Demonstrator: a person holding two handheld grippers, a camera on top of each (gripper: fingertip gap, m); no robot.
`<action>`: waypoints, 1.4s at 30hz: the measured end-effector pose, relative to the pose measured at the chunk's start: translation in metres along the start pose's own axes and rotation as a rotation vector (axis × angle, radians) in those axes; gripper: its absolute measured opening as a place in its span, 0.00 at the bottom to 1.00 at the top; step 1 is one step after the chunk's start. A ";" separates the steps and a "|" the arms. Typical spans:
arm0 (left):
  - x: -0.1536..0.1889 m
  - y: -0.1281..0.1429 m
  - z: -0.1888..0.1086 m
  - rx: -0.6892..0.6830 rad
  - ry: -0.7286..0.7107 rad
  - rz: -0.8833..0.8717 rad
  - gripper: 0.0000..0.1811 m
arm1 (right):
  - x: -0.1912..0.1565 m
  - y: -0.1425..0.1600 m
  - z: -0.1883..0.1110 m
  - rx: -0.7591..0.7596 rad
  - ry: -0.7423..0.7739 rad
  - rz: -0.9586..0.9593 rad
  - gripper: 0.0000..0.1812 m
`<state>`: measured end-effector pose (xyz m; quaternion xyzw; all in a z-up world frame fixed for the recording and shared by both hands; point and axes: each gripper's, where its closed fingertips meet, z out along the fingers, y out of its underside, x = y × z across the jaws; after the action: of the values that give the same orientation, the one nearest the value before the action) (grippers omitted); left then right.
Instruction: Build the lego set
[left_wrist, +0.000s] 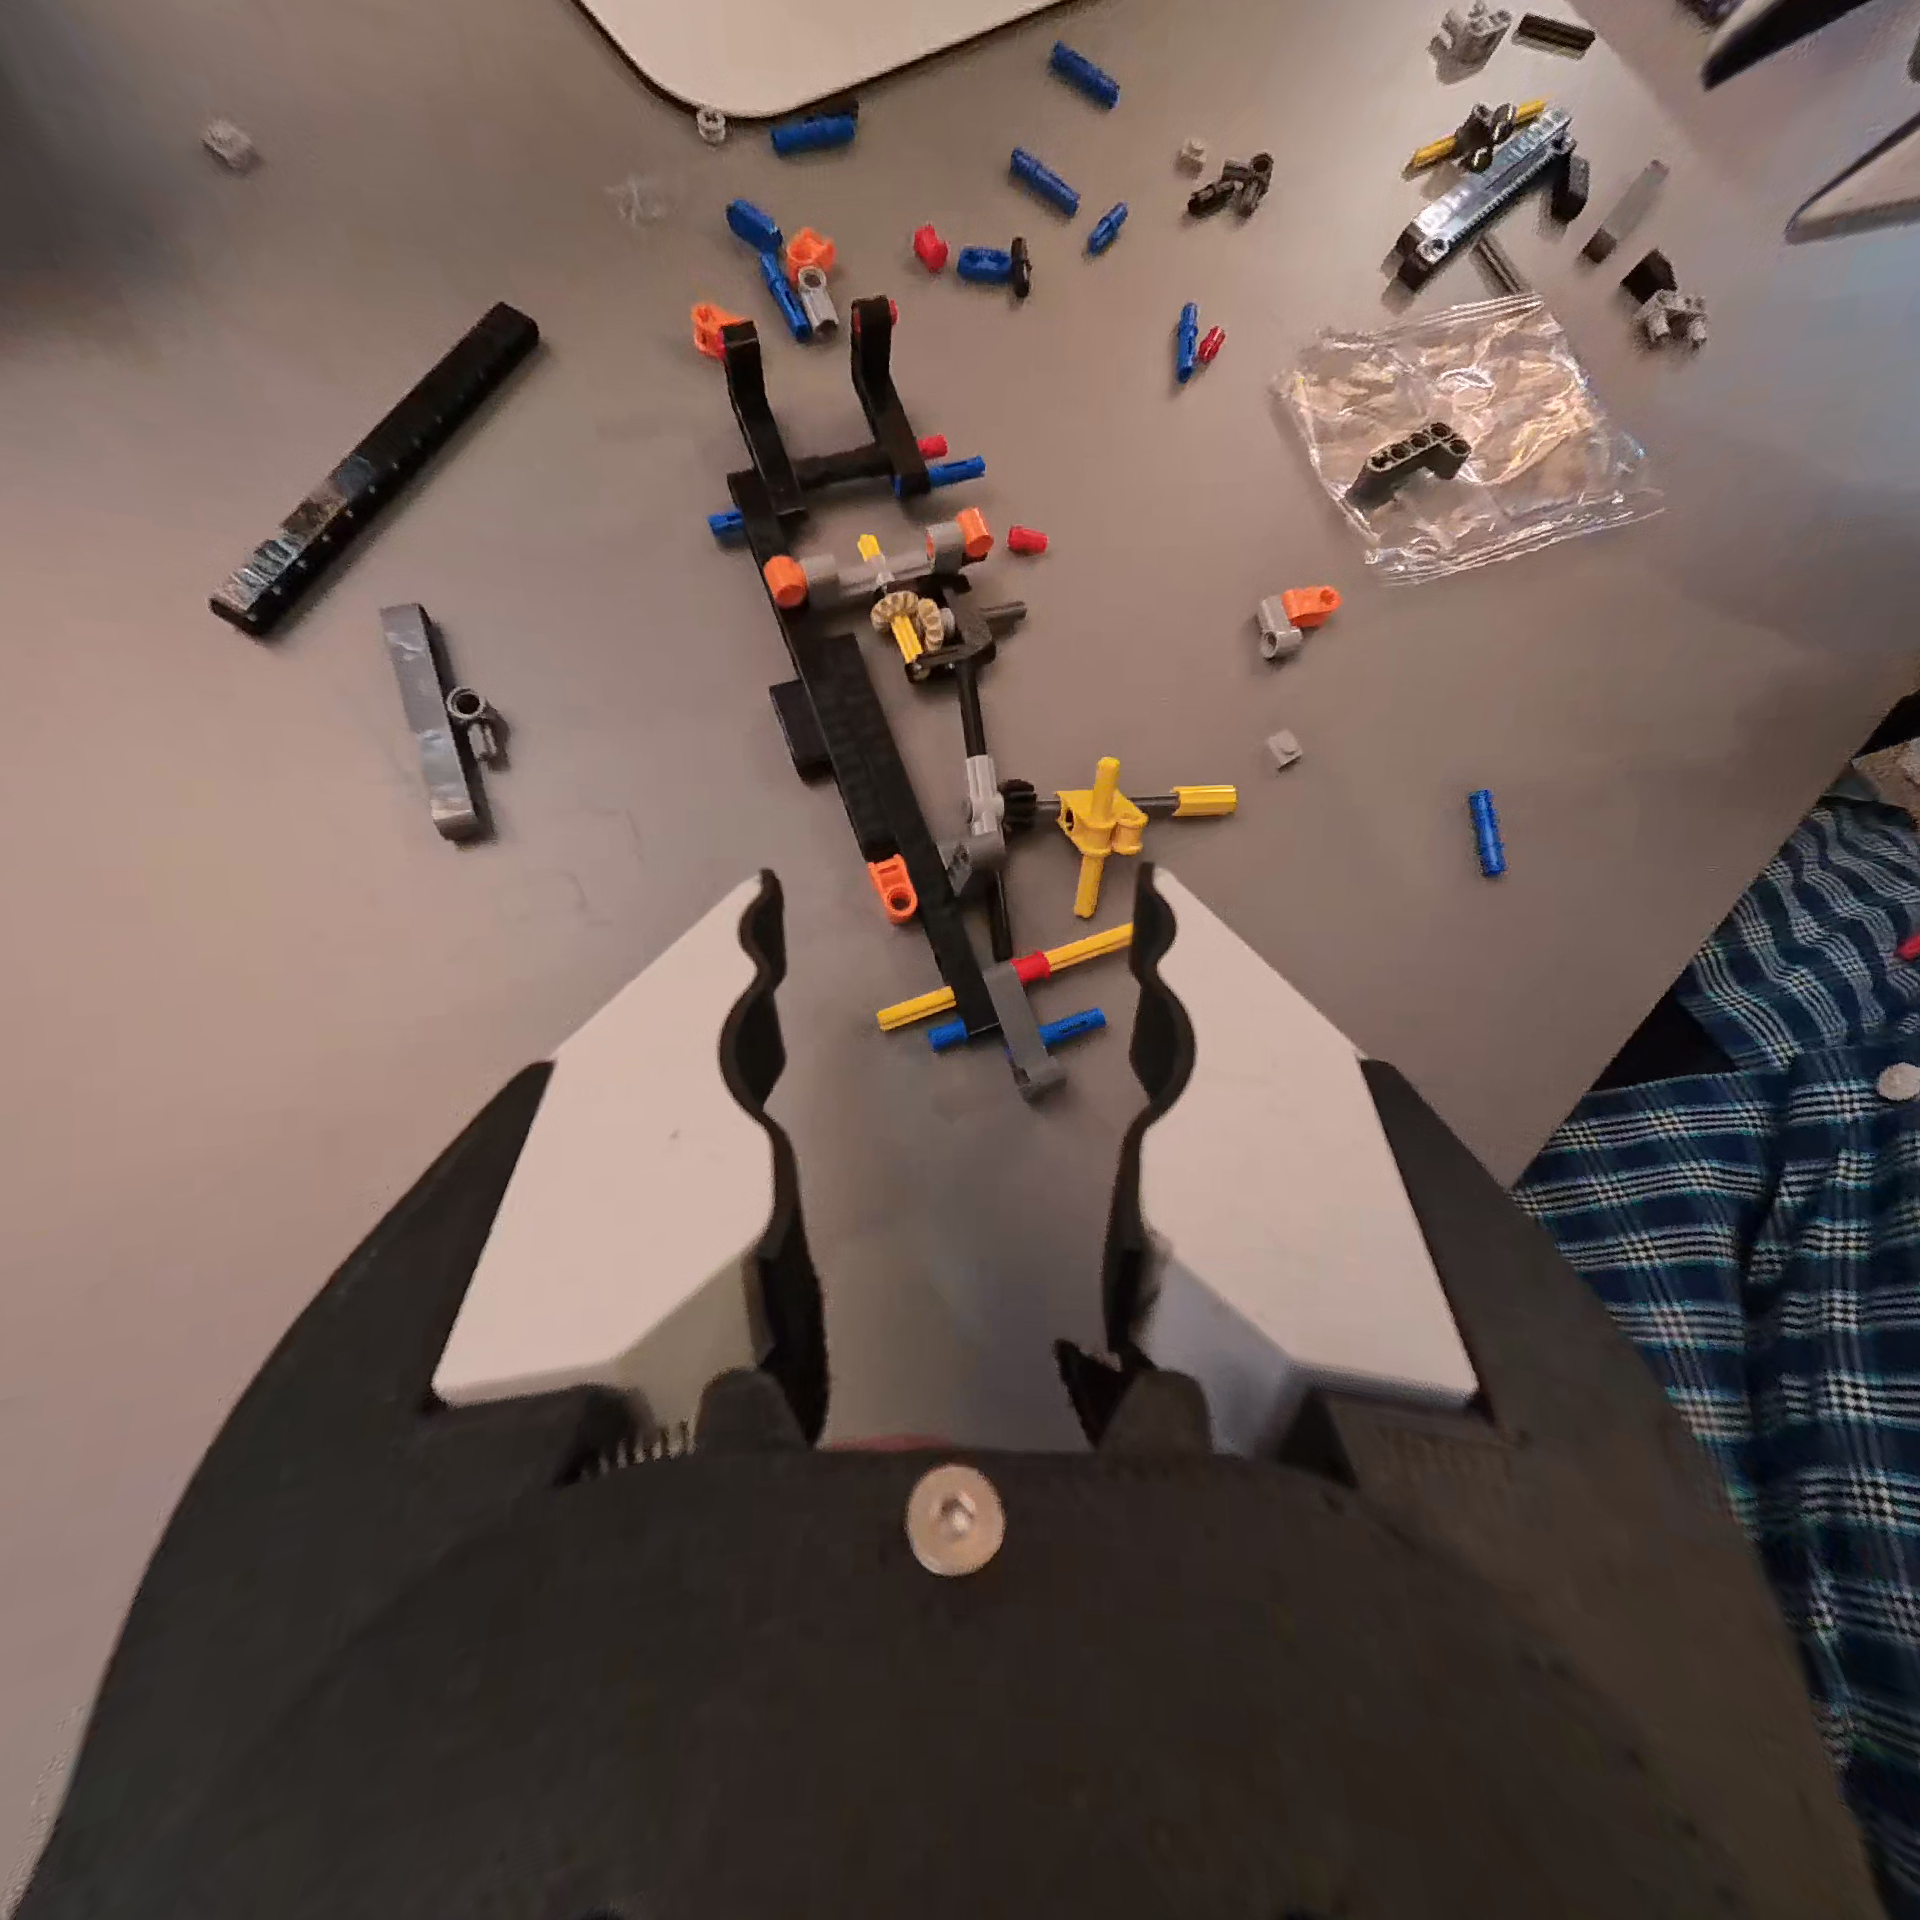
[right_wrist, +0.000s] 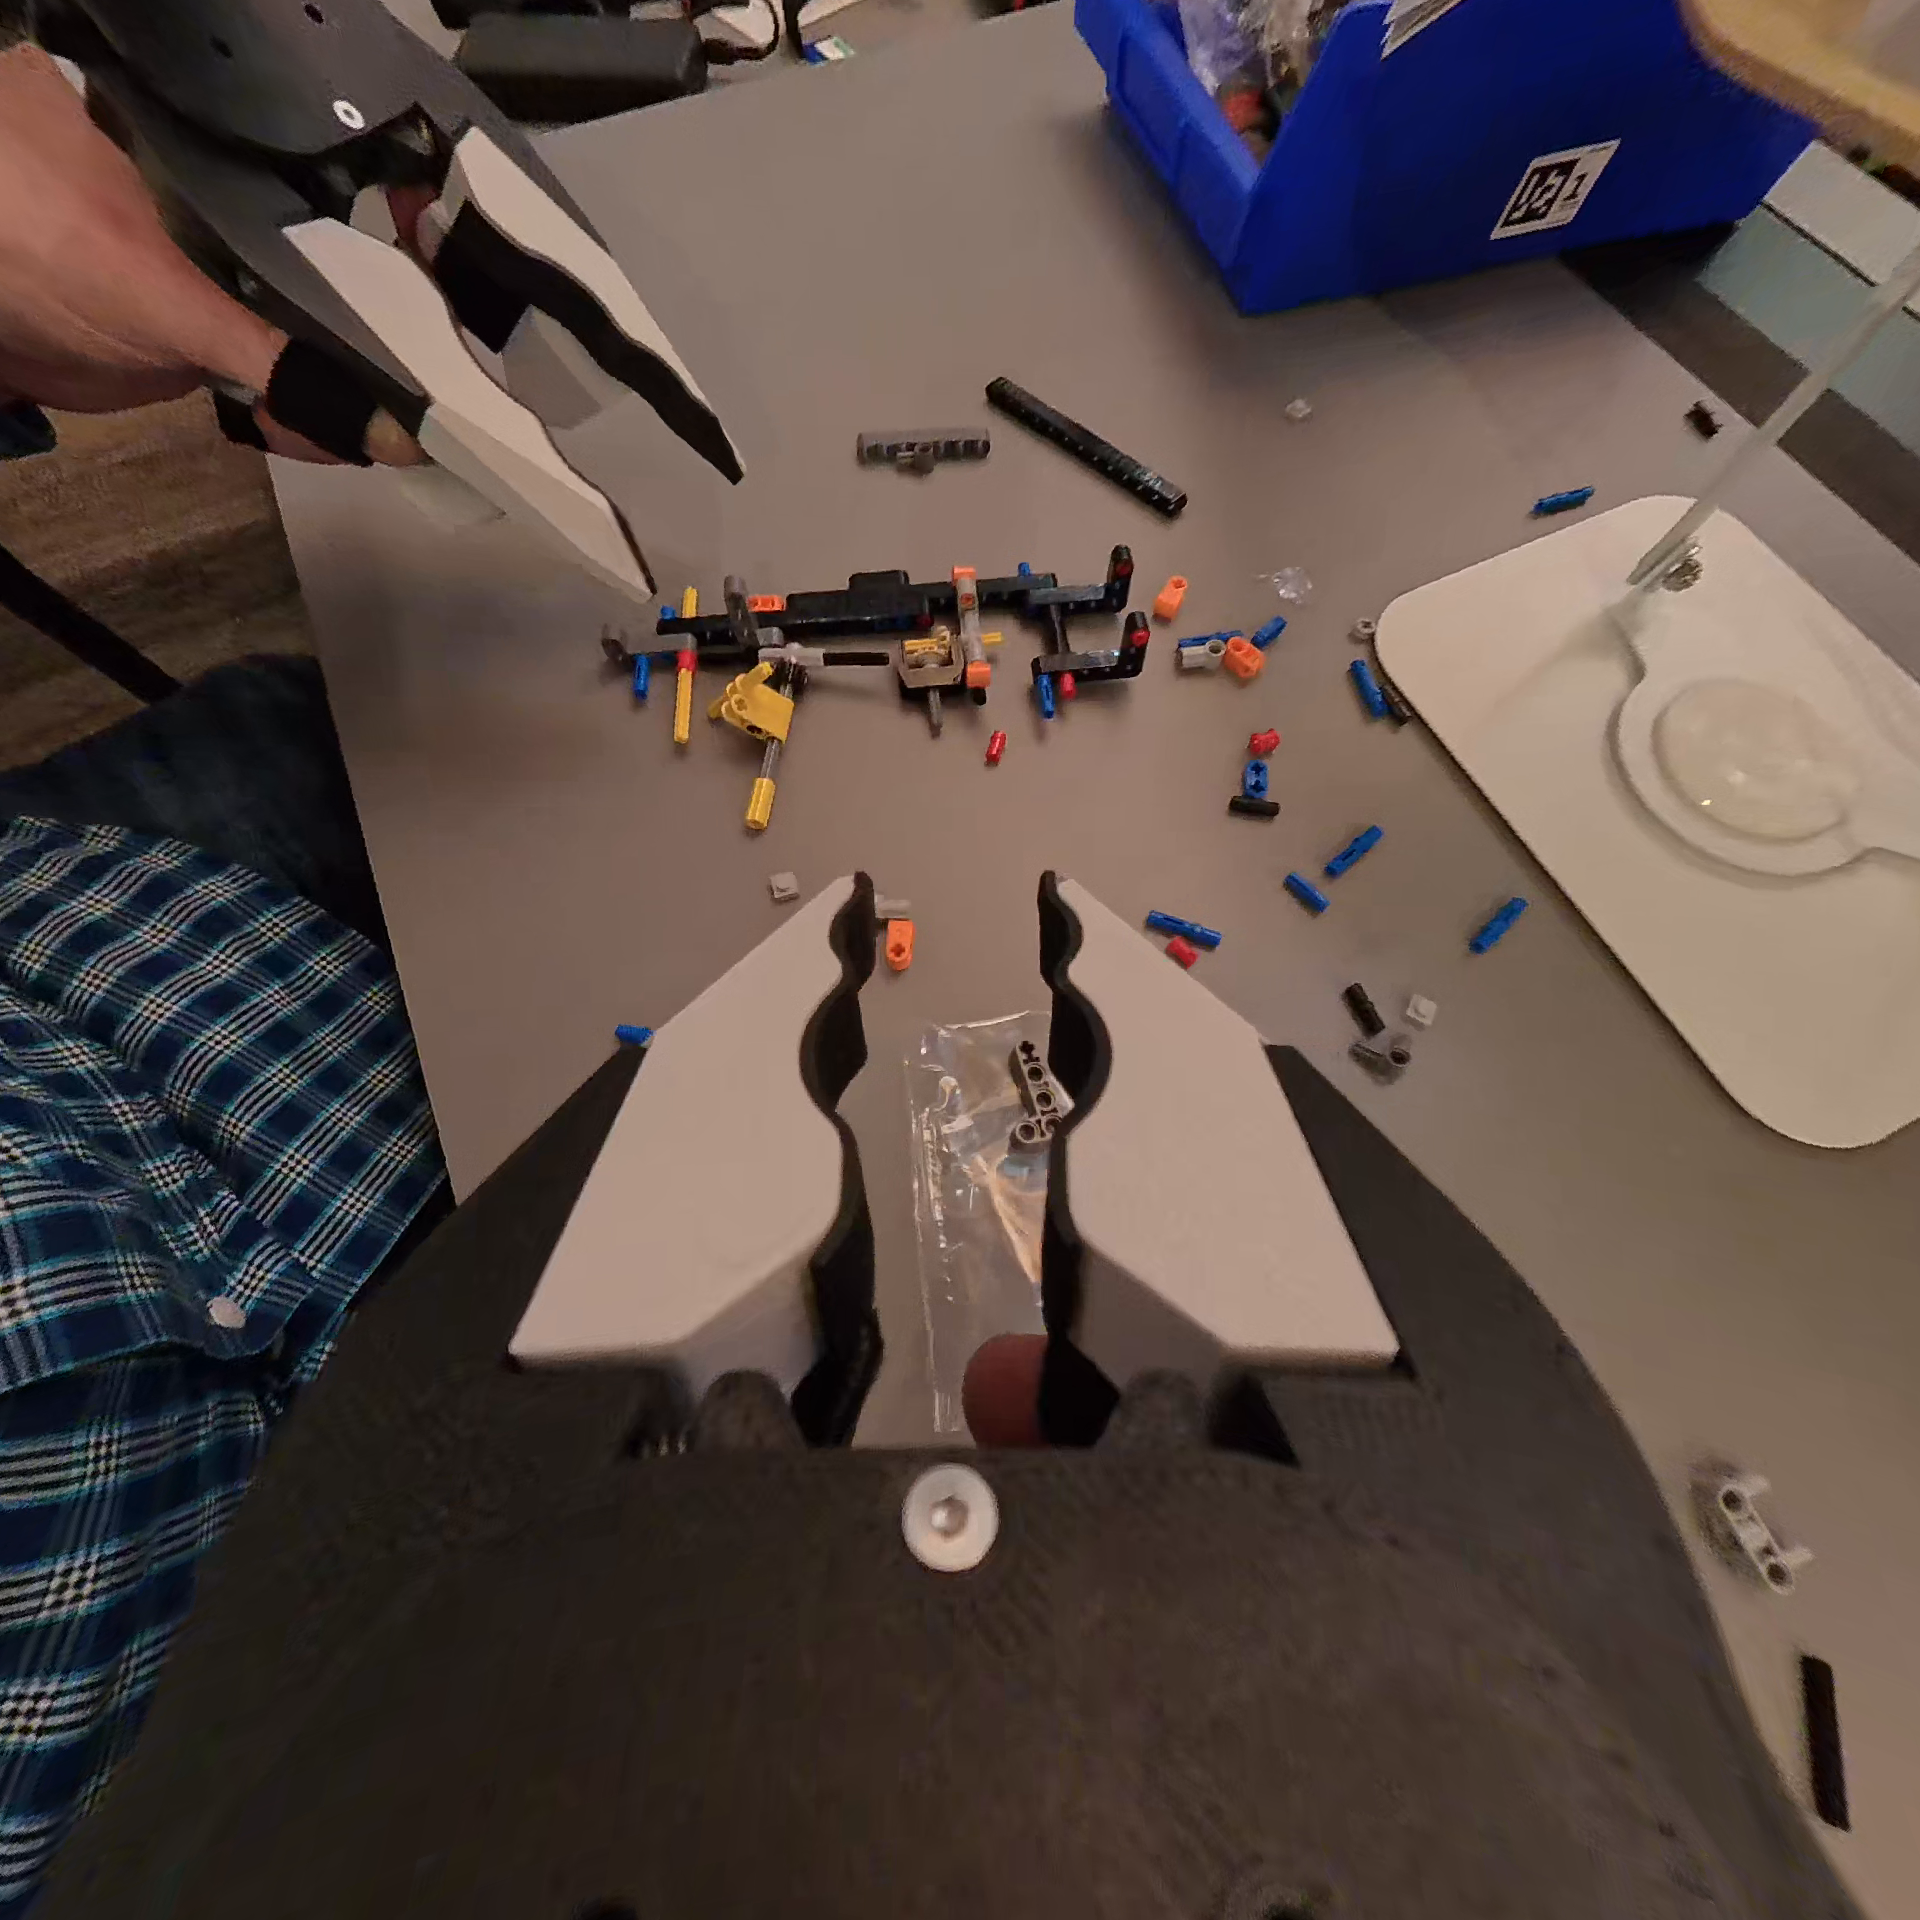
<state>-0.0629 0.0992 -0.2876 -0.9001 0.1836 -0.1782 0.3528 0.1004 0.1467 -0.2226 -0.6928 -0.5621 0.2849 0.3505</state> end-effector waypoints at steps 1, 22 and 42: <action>0.000 0.001 0.002 0.001 0.002 -0.005 0.35 | -0.002 0.001 0.002 -0.004 -0.006 -0.002 0.16; -0.017 -0.006 -0.003 0.063 -0.002 -0.024 0.21 | -0.001 0.025 0.016 -0.065 -0.017 -0.051 0.16; -0.016 0.005 0.007 0.006 0.017 -0.010 0.23 | -0.008 0.032 0.029 -0.090 -0.058 -0.051 0.10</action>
<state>-0.0750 0.1073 -0.2992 -0.8985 0.1814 -0.1882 0.3528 0.0940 0.1404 -0.2656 -0.6848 -0.6015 0.2704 0.3099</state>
